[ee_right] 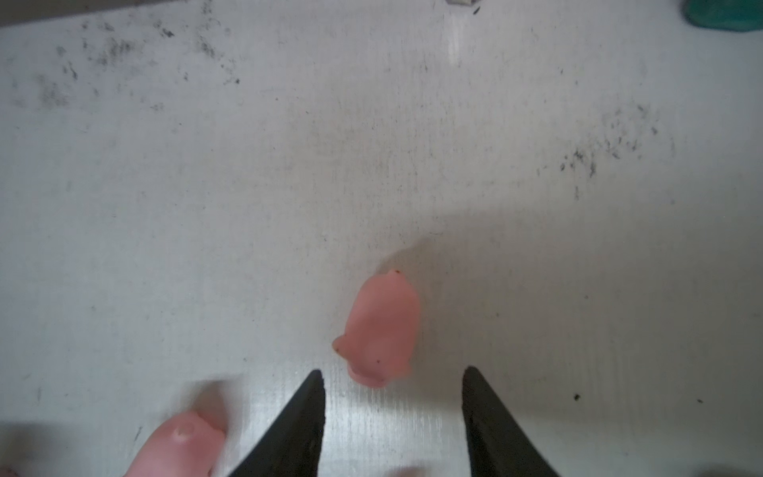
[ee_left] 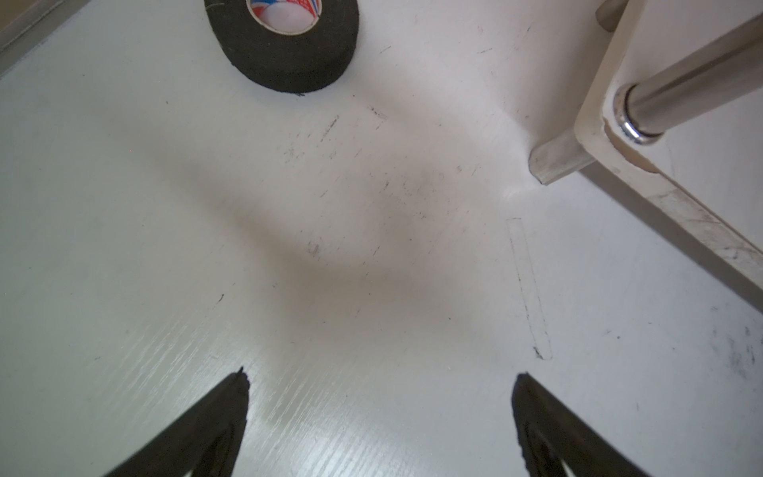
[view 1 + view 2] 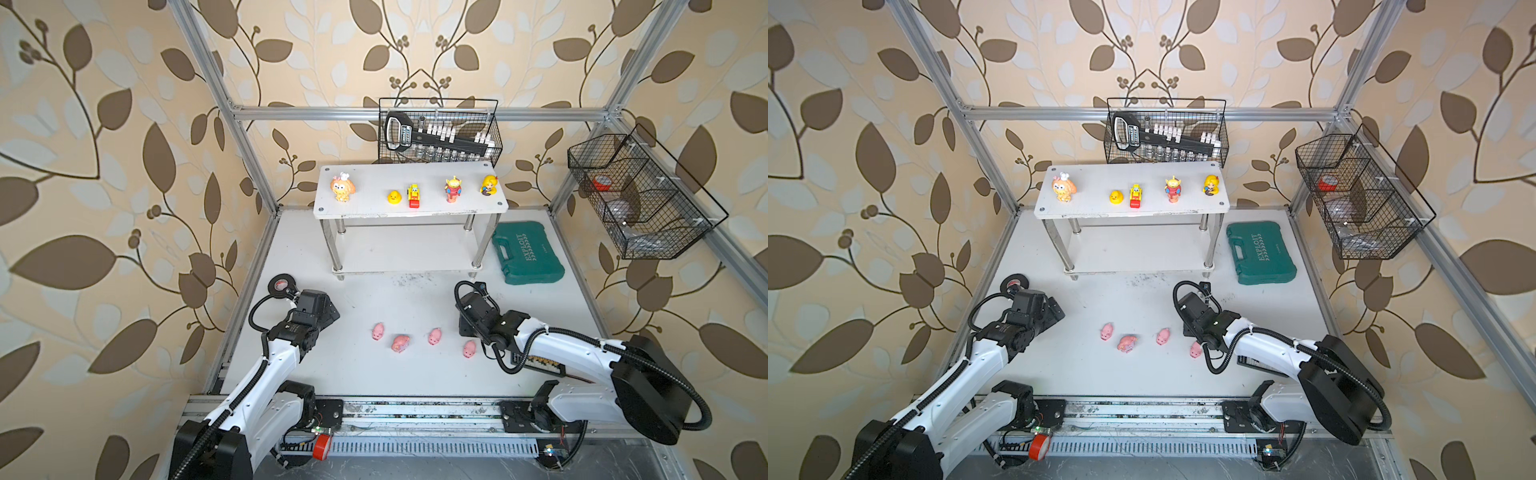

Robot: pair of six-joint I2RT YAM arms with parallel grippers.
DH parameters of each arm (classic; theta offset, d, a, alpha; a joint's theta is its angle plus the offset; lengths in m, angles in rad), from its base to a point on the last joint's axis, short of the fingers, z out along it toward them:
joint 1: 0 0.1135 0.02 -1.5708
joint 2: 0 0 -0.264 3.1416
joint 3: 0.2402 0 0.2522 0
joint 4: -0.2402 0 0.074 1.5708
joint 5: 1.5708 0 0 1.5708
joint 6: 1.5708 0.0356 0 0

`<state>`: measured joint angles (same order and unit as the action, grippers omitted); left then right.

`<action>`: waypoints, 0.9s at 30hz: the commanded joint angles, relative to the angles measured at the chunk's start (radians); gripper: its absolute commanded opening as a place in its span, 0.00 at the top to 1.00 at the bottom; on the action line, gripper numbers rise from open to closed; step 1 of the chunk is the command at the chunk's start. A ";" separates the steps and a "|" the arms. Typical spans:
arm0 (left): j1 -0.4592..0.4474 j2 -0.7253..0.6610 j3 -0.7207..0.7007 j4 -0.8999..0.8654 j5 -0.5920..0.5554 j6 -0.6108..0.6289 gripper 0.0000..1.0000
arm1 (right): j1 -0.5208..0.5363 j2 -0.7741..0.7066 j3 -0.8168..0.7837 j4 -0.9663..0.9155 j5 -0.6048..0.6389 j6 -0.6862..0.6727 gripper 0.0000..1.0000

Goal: Organize plastic toys on shelves
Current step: Pick up the plastic toy at the center of the board.

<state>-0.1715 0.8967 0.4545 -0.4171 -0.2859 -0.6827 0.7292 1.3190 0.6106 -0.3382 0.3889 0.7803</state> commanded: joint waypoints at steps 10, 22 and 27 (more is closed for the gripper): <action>-0.008 -0.016 0.004 0.014 0.001 0.009 0.01 | 0.011 0.135 0.096 0.011 0.012 0.013 0.35; -0.008 -0.015 0.004 0.013 -0.001 0.008 0.01 | 0.011 0.251 0.137 0.030 0.052 0.005 0.52; -0.008 -0.016 0.004 0.015 0.001 0.008 0.01 | 0.011 0.251 0.129 0.034 0.065 -0.001 0.67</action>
<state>-0.1715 0.8967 0.4545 -0.4160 -0.2855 -0.6827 0.7357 1.5574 0.7341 -0.3061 0.4244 0.7803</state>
